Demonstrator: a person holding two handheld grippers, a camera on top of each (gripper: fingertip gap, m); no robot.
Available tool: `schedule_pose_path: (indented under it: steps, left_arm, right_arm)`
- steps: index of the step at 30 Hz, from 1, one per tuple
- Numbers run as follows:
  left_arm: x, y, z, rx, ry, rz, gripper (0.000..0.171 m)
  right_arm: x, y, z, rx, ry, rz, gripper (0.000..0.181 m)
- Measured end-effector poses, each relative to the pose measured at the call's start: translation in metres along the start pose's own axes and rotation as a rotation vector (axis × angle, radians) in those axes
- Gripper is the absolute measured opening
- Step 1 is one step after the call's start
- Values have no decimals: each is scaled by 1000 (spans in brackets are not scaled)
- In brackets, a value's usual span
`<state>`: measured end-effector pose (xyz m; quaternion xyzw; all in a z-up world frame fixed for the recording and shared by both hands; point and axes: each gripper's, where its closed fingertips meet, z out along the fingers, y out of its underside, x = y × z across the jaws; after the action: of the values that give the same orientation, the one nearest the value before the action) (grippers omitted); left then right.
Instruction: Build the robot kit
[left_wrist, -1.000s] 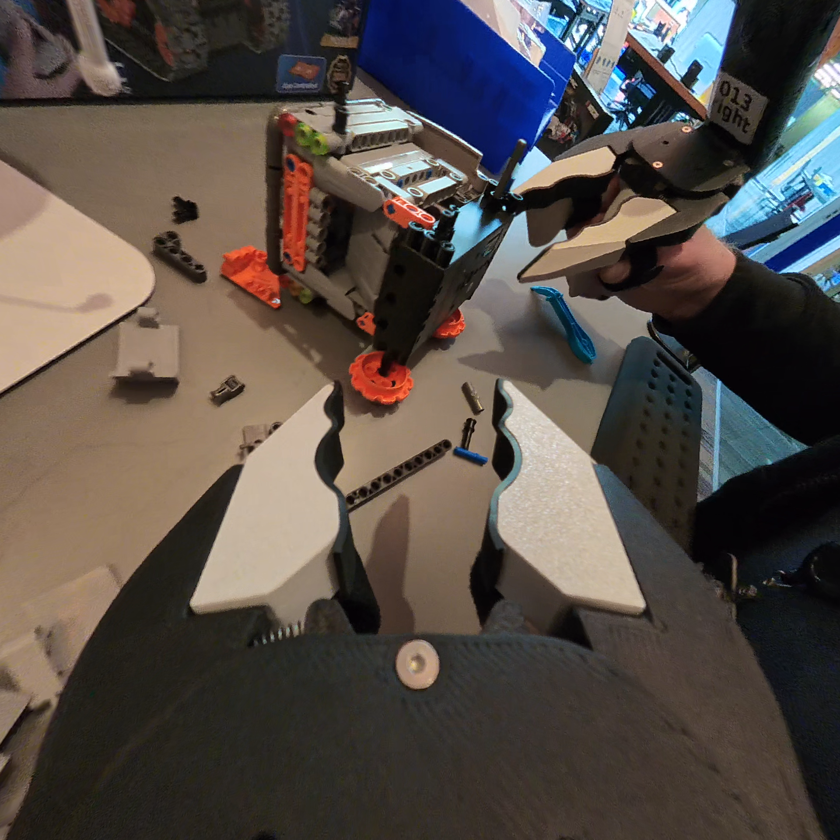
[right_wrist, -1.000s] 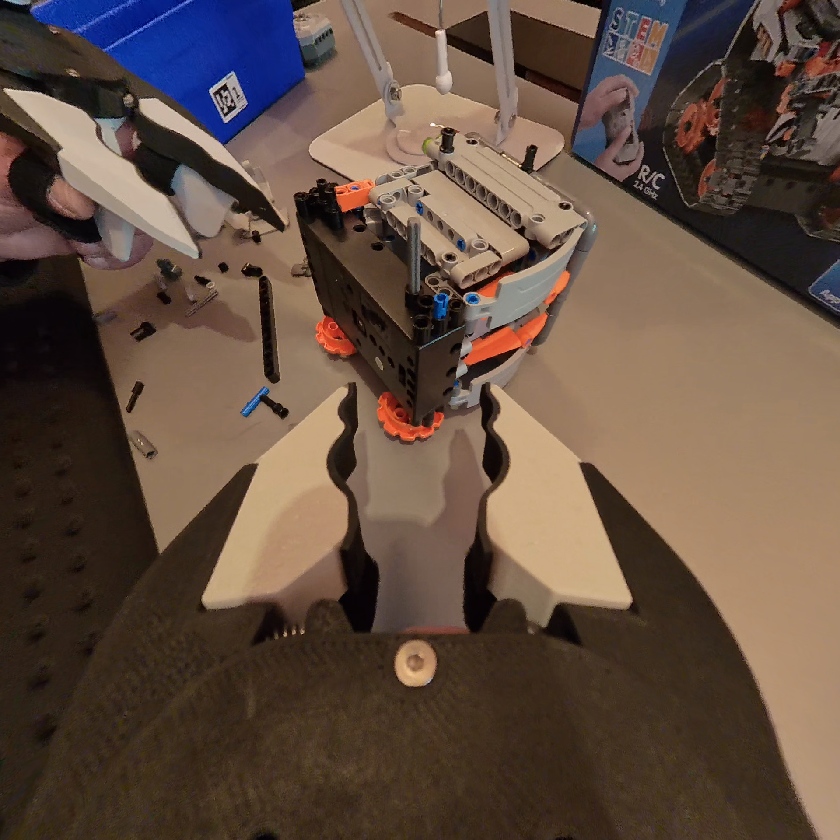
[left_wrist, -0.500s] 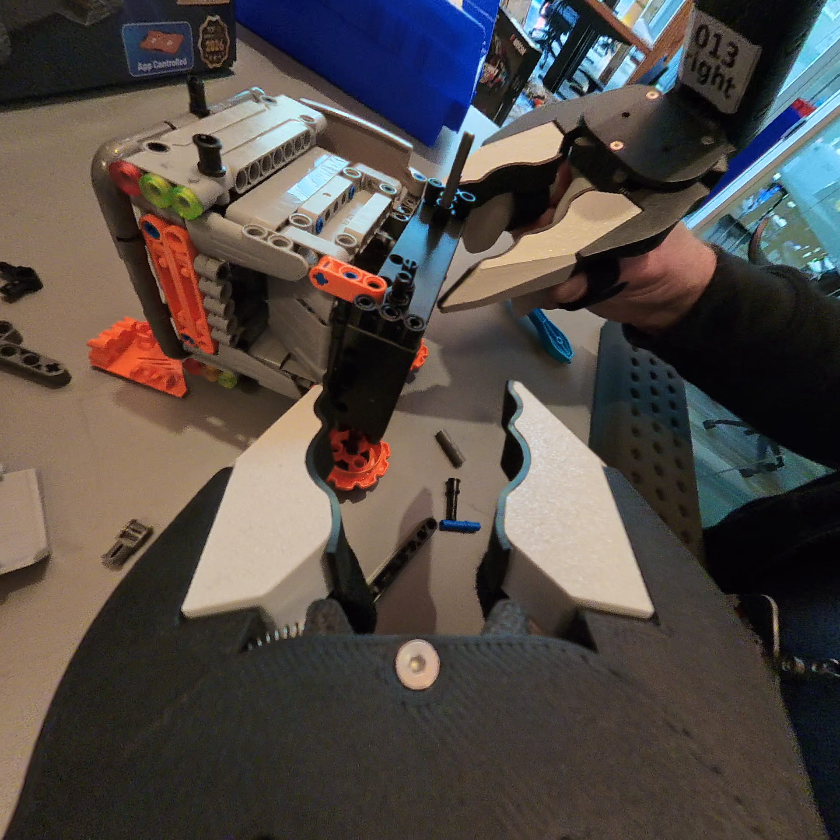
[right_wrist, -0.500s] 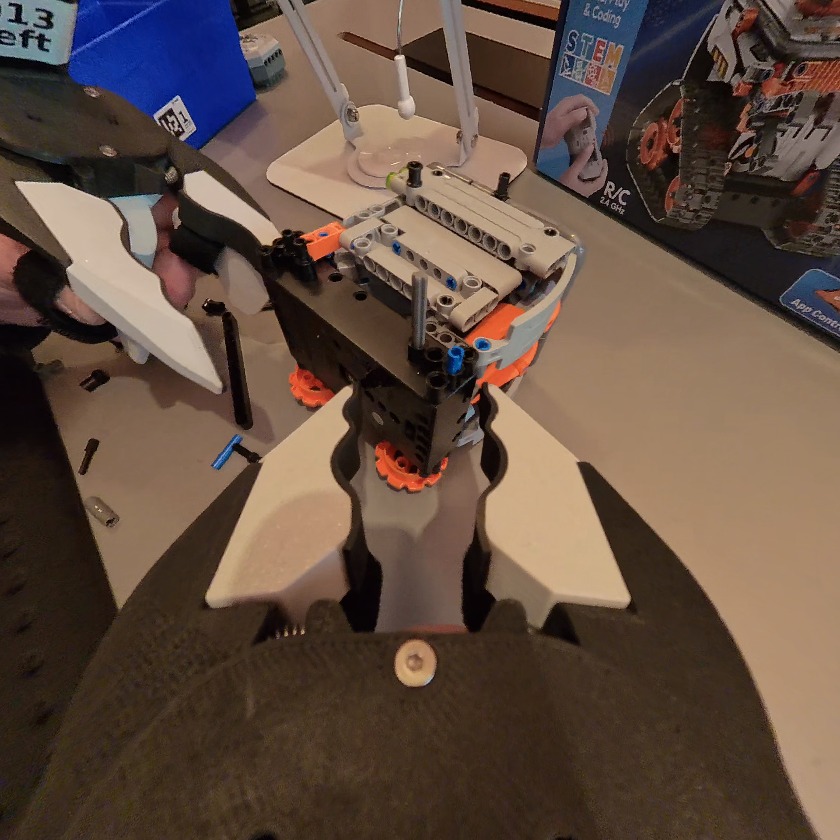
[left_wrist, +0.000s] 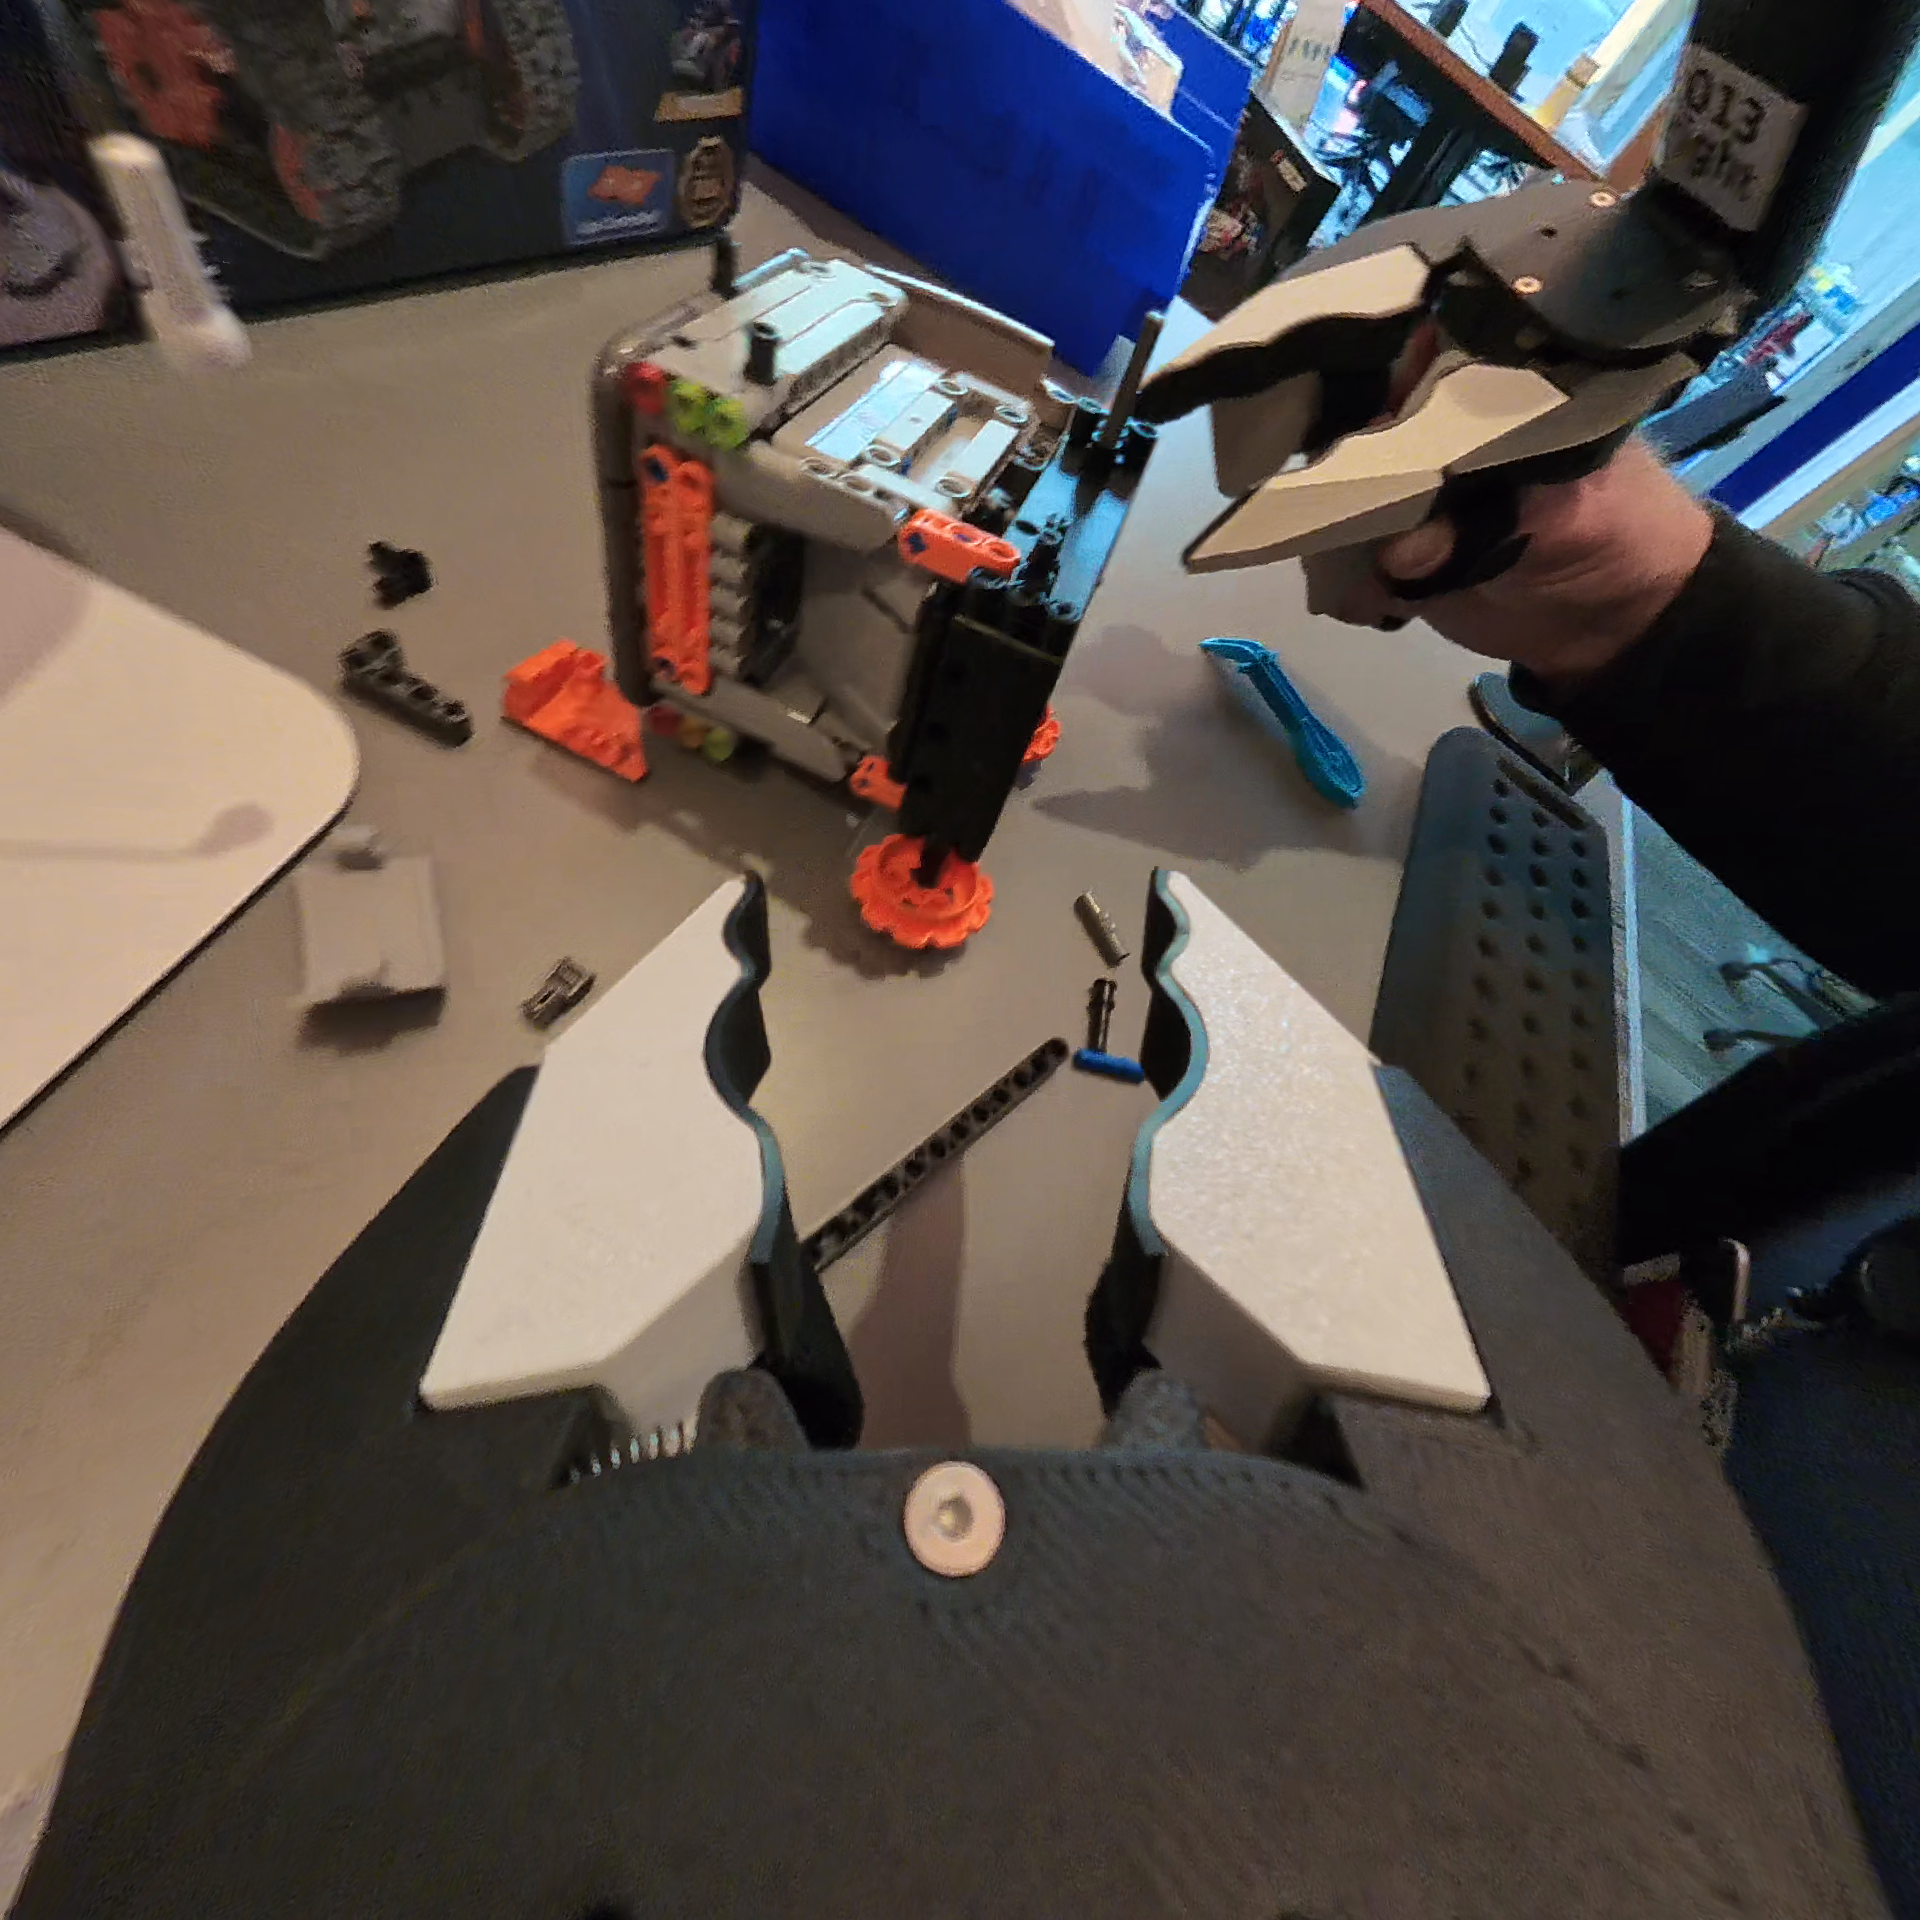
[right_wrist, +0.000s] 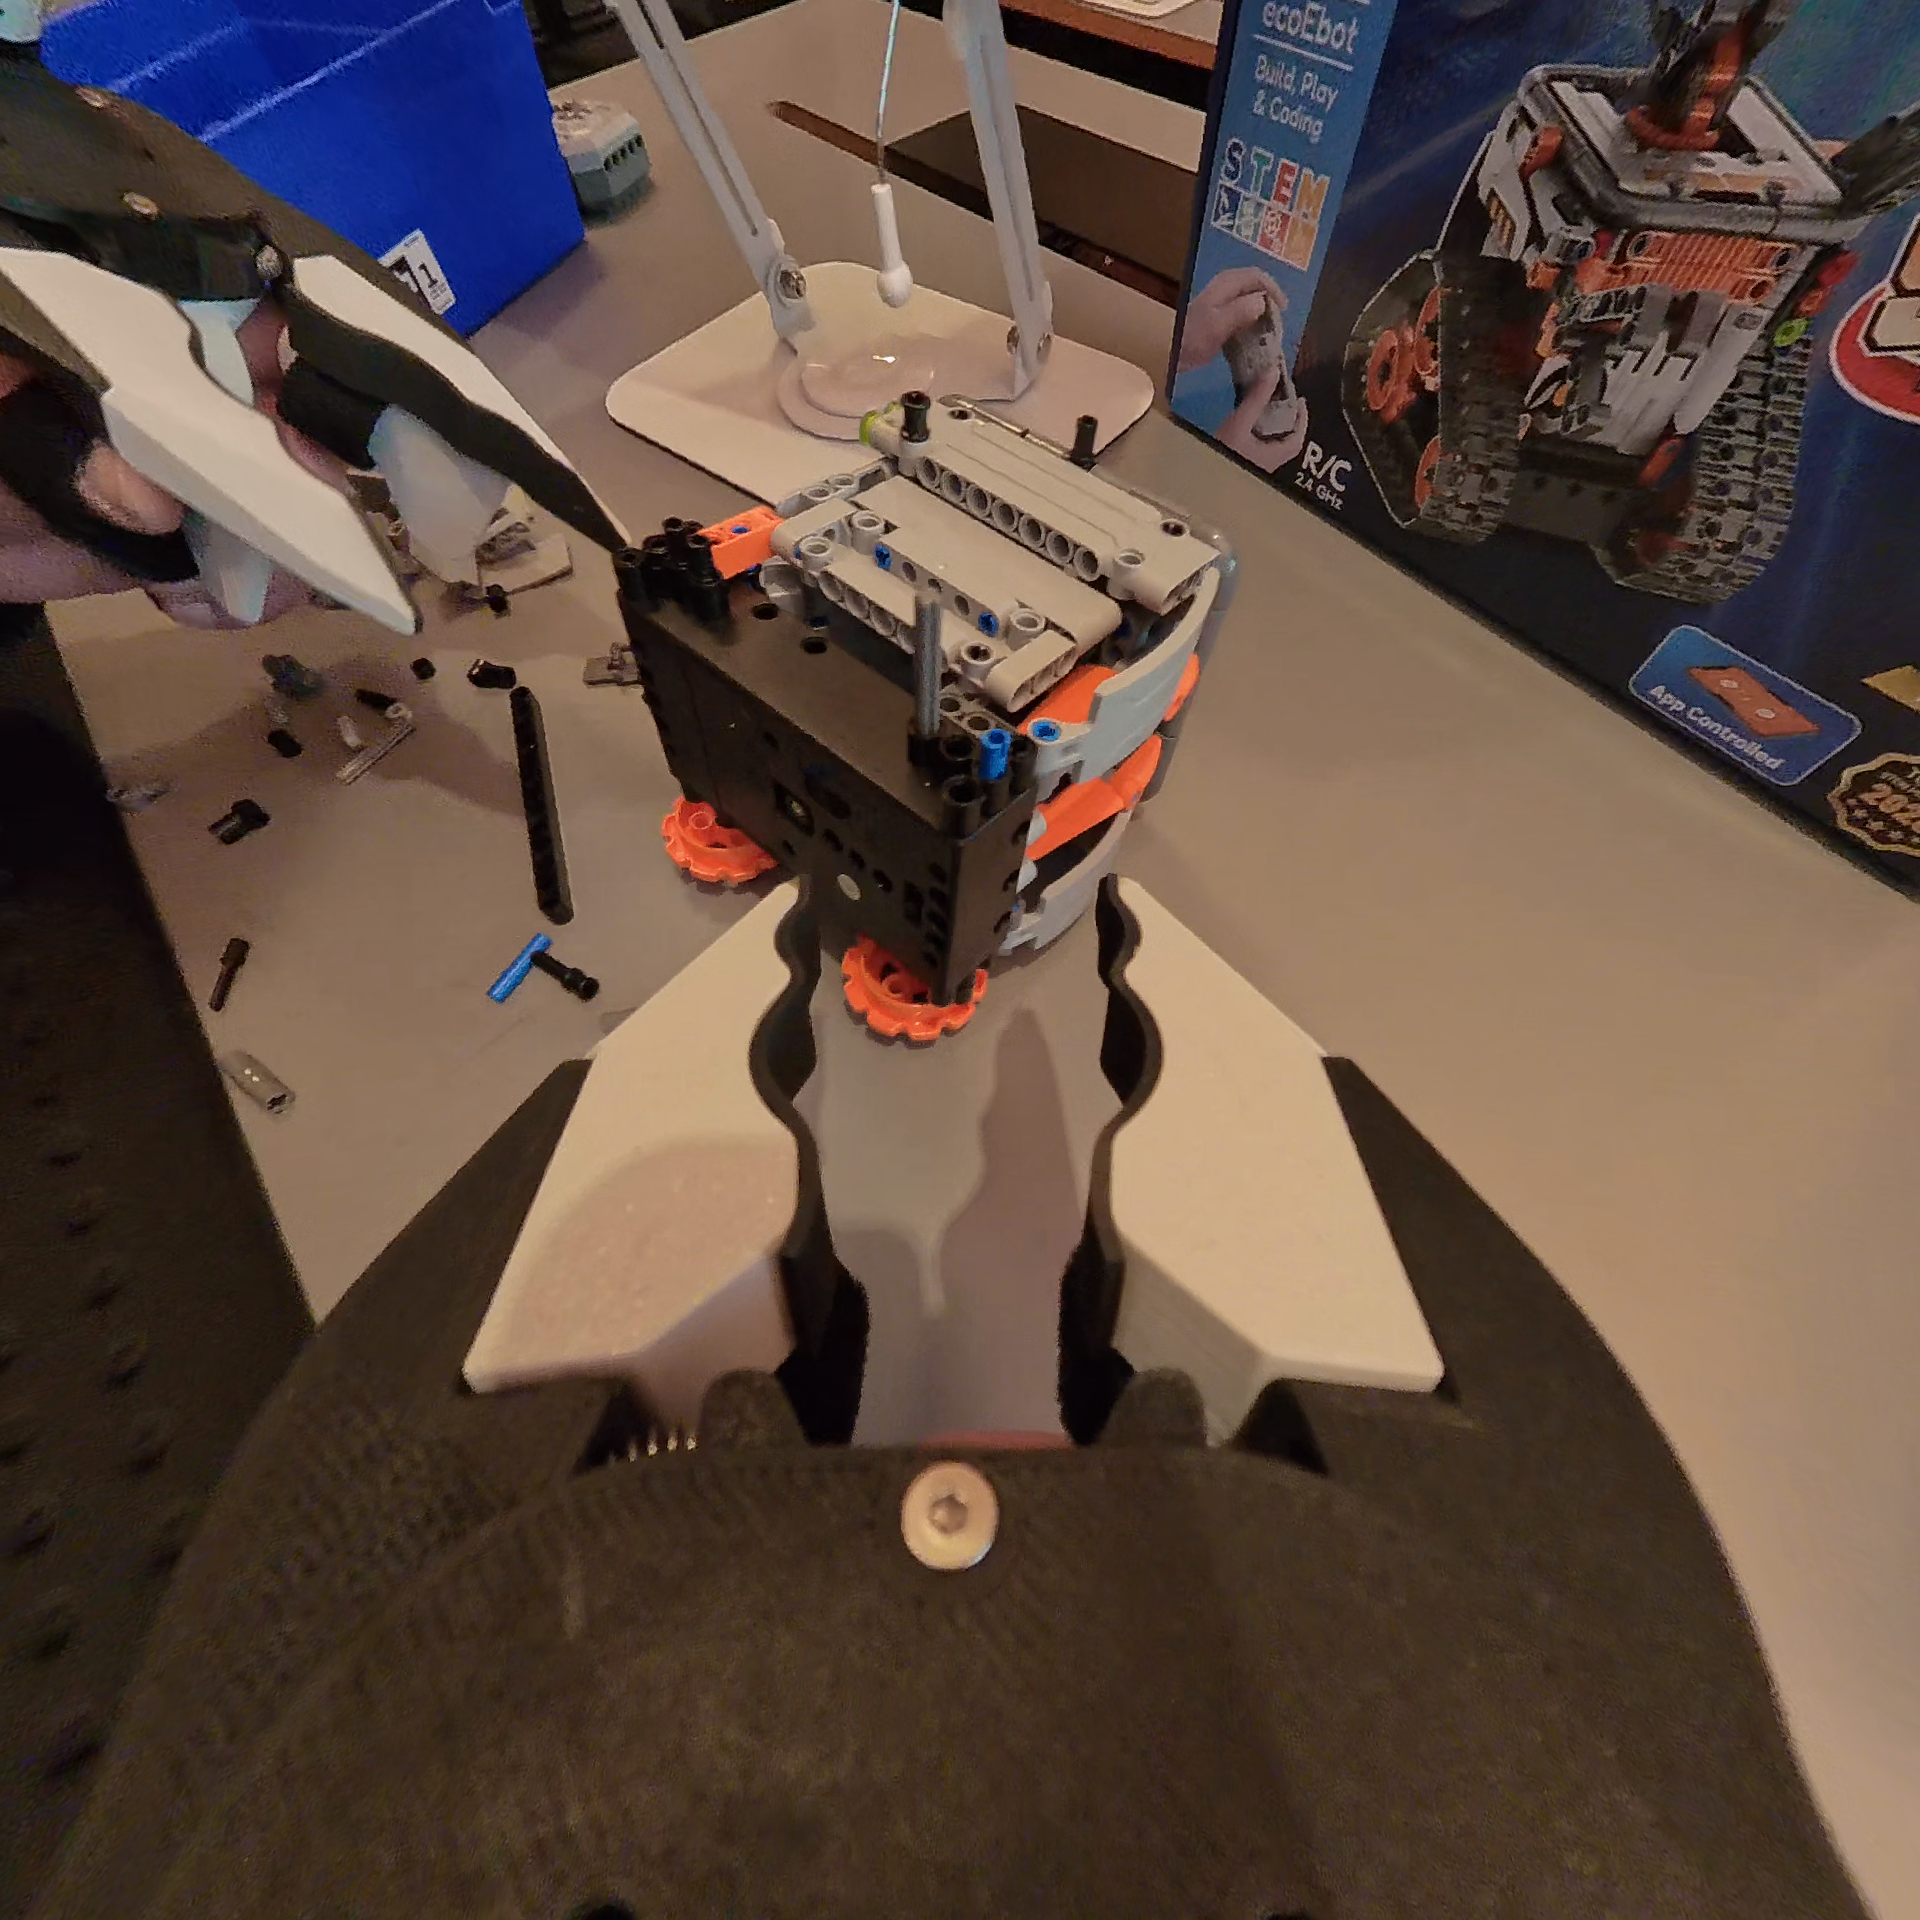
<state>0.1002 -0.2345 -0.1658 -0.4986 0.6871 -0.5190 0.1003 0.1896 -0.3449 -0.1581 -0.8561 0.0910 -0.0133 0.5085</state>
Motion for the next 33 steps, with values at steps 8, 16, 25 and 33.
schedule_pose_path:
  steps: [8,16,25,33]
  left_arm:
    - [-4,13,-31,-48,-66,65,62]
    - [-16,45,-66,-169,-148,103,49]
    - [-4,49,50,-312,-97,163,79]
    - [-4,43,79,-334,-113,189,46]
  right_arm:
    - [-25,10,-5,-54,-24,-59,38]
    - [-92,31,10,-145,-203,-132,30]
    - [-72,29,40,-124,-57,-135,36]
    - [-44,26,39,-105,8,-99,23]
